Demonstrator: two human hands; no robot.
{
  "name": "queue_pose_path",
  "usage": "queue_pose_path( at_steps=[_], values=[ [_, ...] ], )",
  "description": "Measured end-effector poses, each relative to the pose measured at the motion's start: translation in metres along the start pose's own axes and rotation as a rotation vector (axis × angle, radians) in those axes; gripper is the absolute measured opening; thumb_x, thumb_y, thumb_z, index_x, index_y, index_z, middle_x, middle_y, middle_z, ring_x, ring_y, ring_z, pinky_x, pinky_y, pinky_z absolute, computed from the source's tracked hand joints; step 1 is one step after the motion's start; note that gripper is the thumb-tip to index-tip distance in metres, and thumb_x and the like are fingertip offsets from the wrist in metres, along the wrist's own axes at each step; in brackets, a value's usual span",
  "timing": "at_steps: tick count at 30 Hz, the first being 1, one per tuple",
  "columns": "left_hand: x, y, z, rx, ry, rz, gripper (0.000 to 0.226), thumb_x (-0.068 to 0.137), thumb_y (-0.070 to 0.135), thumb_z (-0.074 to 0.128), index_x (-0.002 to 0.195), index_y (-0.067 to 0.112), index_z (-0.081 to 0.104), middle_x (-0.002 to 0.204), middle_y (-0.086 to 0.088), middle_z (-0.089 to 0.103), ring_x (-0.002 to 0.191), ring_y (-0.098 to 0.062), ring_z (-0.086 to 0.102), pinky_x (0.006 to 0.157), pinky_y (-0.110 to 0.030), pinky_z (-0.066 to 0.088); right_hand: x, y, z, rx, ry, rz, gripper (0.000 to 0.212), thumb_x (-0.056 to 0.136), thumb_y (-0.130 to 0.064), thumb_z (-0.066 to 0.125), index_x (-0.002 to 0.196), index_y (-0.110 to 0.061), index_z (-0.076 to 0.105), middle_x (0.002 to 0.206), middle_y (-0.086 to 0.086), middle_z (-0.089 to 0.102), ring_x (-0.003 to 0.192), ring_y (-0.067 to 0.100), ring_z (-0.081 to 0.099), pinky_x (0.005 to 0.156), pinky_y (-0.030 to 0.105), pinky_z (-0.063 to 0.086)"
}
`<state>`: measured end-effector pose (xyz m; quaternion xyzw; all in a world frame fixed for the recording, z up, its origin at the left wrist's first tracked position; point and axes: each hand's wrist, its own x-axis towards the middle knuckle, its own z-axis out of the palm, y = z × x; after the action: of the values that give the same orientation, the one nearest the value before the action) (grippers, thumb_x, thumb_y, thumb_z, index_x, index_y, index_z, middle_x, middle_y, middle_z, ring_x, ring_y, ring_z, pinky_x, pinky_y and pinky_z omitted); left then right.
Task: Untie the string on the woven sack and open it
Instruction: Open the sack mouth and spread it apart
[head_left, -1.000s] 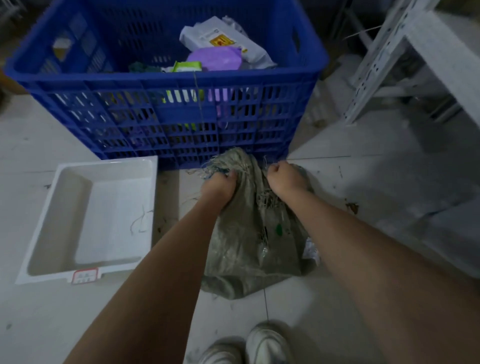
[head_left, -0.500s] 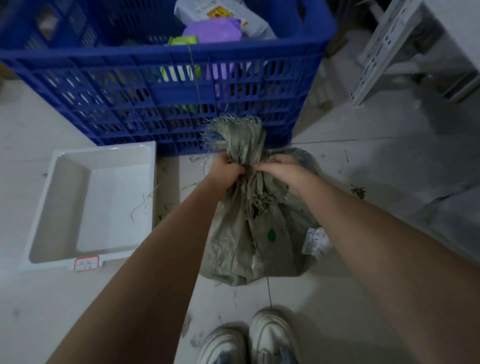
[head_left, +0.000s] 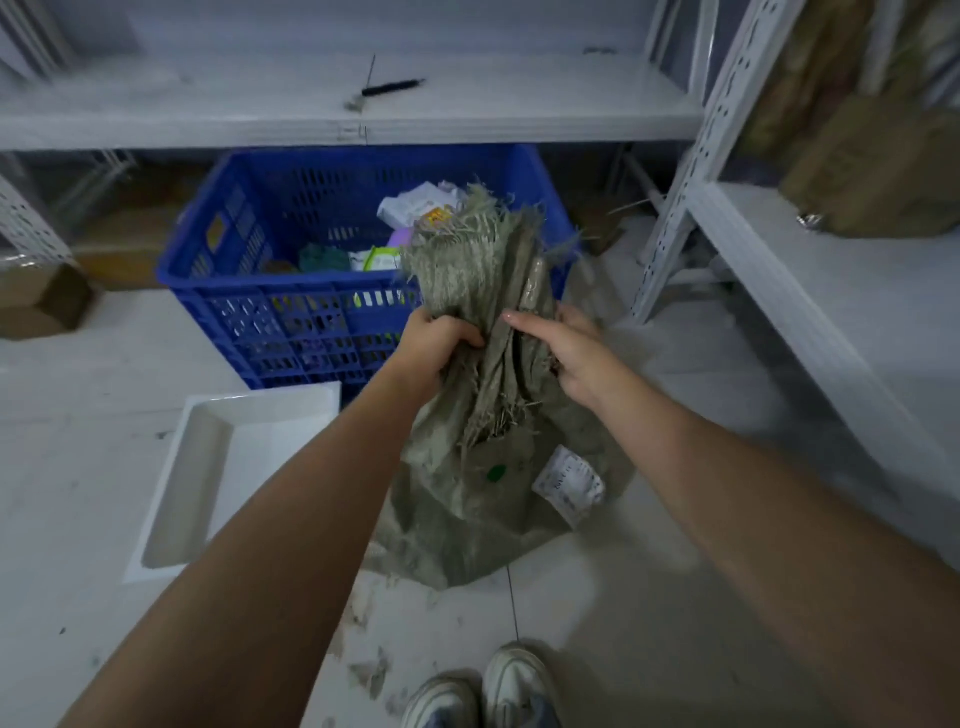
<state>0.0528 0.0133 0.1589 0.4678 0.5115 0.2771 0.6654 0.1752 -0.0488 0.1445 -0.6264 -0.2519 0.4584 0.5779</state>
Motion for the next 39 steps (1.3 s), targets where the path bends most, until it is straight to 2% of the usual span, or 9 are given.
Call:
queue_pose_path(
  at_steps=[5, 9, 12, 16, 20, 23, 27, 32, 39],
  values=[
    [-0.019, 0.029, -0.014, -0.071, -0.005, 0.123, 0.032, 0.074, -0.017, 0.053, 0.086, 0.012, 0.060, 0.080, -0.006, 0.063, 0.075, -0.025, 0.061, 0.070, -0.035, 0.055, -0.021, -0.029, -0.015, 0.066, 0.128, -0.136, 0.031, 0.073, -0.006, 0.078, 0.090, -0.024, 0.059, 0.097, 0.003, 0.068, 0.098, 0.023, 0.065, 0.094, 0.040, 0.051],
    [-0.017, 0.004, -0.046, -0.027, 0.084, 0.126, 0.035, 0.072, -0.015, 0.059, 0.098, 0.009, 0.063, 0.098, -0.009, 0.066, 0.097, -0.029, 0.060, 0.083, -0.042, 0.054, -0.029, -0.005, -0.040, 0.017, 0.167, -0.018, 0.062, 0.072, -0.010, 0.079, 0.127, -0.011, 0.050, 0.112, 0.002, 0.064, 0.106, 0.022, 0.061, 0.096, 0.037, 0.048],
    [-0.022, -0.030, -0.057, 0.090, 0.092, 0.063, 0.049, 0.071, -0.006, 0.071, 0.118, 0.001, 0.059, 0.120, -0.016, 0.064, 0.111, -0.033, 0.059, 0.098, -0.047, 0.048, -0.038, 0.027, -0.047, -0.009, 0.111, 0.078, 0.069, 0.071, -0.017, 0.081, 0.131, -0.015, 0.047, 0.115, -0.001, 0.061, 0.110, 0.019, 0.057, 0.097, 0.035, 0.043],
    [-0.027, -0.037, -0.054, 0.011, 0.021, 0.120, 0.049, 0.073, 0.008, 0.077, 0.119, 0.001, 0.060, 0.117, -0.015, 0.066, 0.107, -0.030, 0.064, 0.101, -0.046, 0.048, -0.041, 0.025, -0.039, -0.013, 0.140, 0.053, 0.052, 0.070, -0.018, 0.081, 0.116, -0.018, 0.058, 0.107, -0.003, 0.066, 0.108, 0.019, 0.061, 0.101, 0.040, 0.044],
    [-0.033, 0.011, -0.054, -0.103, 0.051, 0.309, 0.025, 0.081, 0.010, 0.070, 0.104, 0.014, 0.064, 0.097, 0.002, 0.068, 0.089, -0.011, 0.066, 0.089, -0.035, 0.054, -0.039, -0.034, -0.054, 0.120, 0.201, -0.194, 0.029, 0.074, -0.007, 0.077, 0.091, -0.025, 0.062, 0.091, -0.007, 0.070, 0.087, 0.010, 0.067, 0.089, 0.034, 0.052],
    [-0.039, 0.027, -0.076, -0.146, 0.100, 0.351, 0.030, 0.082, 0.014, 0.070, 0.109, 0.017, 0.058, 0.099, 0.008, 0.066, 0.089, -0.007, 0.063, 0.081, -0.028, 0.054, -0.039, -0.046, -0.070, 0.100, 0.250, -0.232, 0.037, 0.073, -0.009, 0.078, 0.105, -0.018, 0.061, 0.097, -0.006, 0.069, 0.094, 0.014, 0.066, 0.090, 0.035, 0.051],
    [-0.045, -0.014, -0.097, -0.209, 0.168, 0.231, 0.047, 0.085, 0.014, 0.065, 0.128, 0.006, 0.051, 0.103, 0.003, 0.063, 0.100, -0.016, 0.060, 0.098, -0.035, 0.046, -0.049, -0.005, -0.080, -0.044, 0.223, -0.126, 0.045, 0.073, -0.011, 0.078, 0.114, -0.017, 0.060, 0.102, -0.004, 0.068, 0.102, 0.019, 0.065, 0.096, 0.039, 0.049],
    [-0.047, -0.053, -0.116, -0.246, 0.111, 0.132, 0.031, 0.093, 0.035, 0.052, 0.115, 0.014, 0.060, 0.123, -0.008, 0.064, 0.111, -0.023, 0.060, 0.093, -0.034, 0.048, -0.058, 0.028, -0.093, 0.000, 0.201, -0.040, 0.043, 0.082, -0.015, 0.069, 0.122, -0.011, 0.057, 0.099, -0.005, 0.066, 0.097, 0.013, 0.061, 0.104, 0.040, 0.042],
    [-0.046, -0.022, -0.140, -0.379, -0.099, 0.072, 0.061, 0.083, 0.063, 0.037, 0.114, 0.019, 0.064, 0.127, -0.014, 0.061, 0.117, -0.030, 0.057, 0.099, -0.044, 0.042, -0.048, 0.028, -0.129, -0.274, 0.233, -0.085, 0.120, 0.024, -0.062, 0.086, 0.131, -0.015, 0.053, 0.134, 0.009, 0.058, 0.121, 0.028, 0.055, 0.108, 0.046, 0.040]
  ],
)
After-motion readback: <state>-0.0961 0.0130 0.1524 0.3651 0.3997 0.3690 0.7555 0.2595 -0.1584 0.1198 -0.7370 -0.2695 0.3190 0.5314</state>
